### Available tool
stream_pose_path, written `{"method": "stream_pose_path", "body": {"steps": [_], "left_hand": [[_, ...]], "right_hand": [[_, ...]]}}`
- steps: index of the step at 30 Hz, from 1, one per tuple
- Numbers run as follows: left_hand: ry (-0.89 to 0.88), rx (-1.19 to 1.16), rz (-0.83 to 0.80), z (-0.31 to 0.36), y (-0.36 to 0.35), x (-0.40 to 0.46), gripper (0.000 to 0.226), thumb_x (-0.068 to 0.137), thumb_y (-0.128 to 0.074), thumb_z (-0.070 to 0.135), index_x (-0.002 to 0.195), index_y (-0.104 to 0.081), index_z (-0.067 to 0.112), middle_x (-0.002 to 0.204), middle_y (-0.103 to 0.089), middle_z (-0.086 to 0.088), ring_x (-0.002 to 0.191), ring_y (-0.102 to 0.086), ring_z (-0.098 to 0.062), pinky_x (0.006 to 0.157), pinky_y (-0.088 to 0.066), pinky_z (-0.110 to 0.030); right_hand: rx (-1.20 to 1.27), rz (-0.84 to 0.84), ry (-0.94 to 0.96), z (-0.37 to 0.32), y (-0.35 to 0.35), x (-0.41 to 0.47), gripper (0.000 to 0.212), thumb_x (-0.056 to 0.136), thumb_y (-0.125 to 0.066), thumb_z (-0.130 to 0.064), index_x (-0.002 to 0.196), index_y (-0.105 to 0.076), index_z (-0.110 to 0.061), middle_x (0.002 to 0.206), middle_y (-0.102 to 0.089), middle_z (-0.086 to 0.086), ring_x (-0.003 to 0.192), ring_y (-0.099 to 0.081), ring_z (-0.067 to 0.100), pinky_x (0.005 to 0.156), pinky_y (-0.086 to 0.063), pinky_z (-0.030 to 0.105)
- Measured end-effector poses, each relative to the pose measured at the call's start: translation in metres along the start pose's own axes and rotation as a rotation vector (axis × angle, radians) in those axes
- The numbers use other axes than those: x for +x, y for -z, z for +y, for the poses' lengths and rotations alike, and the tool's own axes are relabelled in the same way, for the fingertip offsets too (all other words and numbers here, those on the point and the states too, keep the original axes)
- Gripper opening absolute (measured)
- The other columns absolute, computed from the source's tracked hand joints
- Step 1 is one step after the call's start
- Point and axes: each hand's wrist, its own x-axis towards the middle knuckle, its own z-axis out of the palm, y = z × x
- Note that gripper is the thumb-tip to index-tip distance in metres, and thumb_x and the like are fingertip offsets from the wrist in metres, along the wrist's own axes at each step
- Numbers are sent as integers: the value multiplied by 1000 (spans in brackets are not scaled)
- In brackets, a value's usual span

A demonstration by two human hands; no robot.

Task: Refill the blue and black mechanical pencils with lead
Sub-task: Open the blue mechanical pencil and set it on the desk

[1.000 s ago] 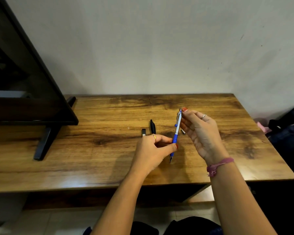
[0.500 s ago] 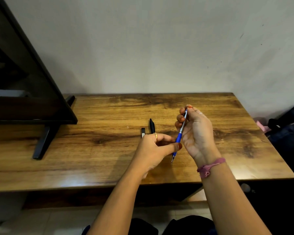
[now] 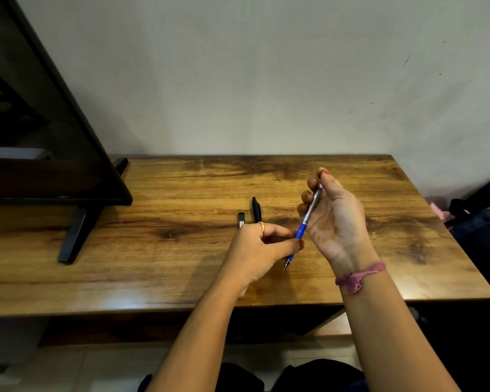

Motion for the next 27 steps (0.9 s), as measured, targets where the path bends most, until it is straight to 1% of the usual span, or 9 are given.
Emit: {"method": "stream_pose_path", "body": {"steps": [3, 5, 8, 10, 12, 14, 20, 23, 27], "left_hand": [[0, 2, 19, 0, 0, 0, 17, 69, -83, 23, 84, -76, 24, 79, -75, 9, 76, -69, -6, 70, -56, -22], [11, -32, 60, -1, 2, 1, 18, 68, -84, 23, 83, -76, 24, 78, -75, 7, 76, -70, -8, 66, -55, -21], [32, -109, 136, -1, 6, 3, 18, 67, -84, 22, 83, -76, 23, 79, -75, 4, 79, -71, -13, 70, -57, -26], [45, -179, 168, 0, 9, 5, 17, 68, -84, 18, 83, -75, 20, 77, -75, 3, 76, -72, -13, 66, -56, -23], [56, -216, 176, 2, 10, 7, 17, 69, -83, 16, 83, -73, 19, 74, -75, 6, 71, -71, -7, 60, -53, -16], [62, -226, 169, 3, 8, 7, 17, 70, -82, 16, 83, -72, 19, 72, -74, 8, 68, -70, -4, 58, -52, -14], [74, -209, 162, 2, 6, 9, 17, 69, -82, 17, 81, -72, 22, 74, -75, 7, 72, -71, -7, 60, -53, -17], [70, -206, 170, 1, 7, 9, 17, 70, -82, 18, 83, -72, 22, 74, -75, 7, 73, -71, -7, 61, -54, -17], [64, -217, 169, 1, 7, 9, 17, 70, -82, 17, 84, -72, 21, 73, -74, 8, 71, -71, -5, 60, -53, -15]], "right_hand": [[-65, 35, 52, -4, 5, 3, 11, 96, -53, -17, 96, -63, -20, 80, -69, -5, 74, -63, 12, 60, -46, 24], [-169, 83, 117, -8, 14, 6, 10, 94, -57, -16, 96, -66, -19, 83, -70, -5, 80, -64, 12, 67, -48, 24], [-583, 180, 231, -13, 36, 11, 8, 92, -61, -16, 95, -69, -15, 79, -66, -5, 71, -60, 8, 63, -49, 21], [-896, 217, 257, -12, 50, 14, 6, 90, -64, -15, 88, -71, -15, 75, -66, -4, 68, -60, 8, 63, -49, 24], [-1159, 215, 213, -7, 59, 15, 9, 86, -68, -17, 79, -69, -21, 74, -67, -4, 73, -61, 12, 66, -48, 27], [-1353, 223, 128, -1, 63, 17, 10, 84, -71, -21, 75, -69, -23, 74, -67, -4, 77, -60, 13, 68, -42, 24], [-1447, 256, 86, 7, 60, 19, 17, 80, -75, -23, 69, -63, -28, 77, -65, -1, 80, -57, 15, 72, -39, 23], [-1438, 254, 82, 7, 59, 18, 15, 80, -75, -22, 70, -65, -28, 80, -67, 0, 82, -58, 15, 73, -39, 23], [-1390, 248, 86, 6, 62, 20, 7, 78, -77, -25, 77, -72, -28, 79, -69, -2, 82, -60, 13, 77, -46, 29]]}}
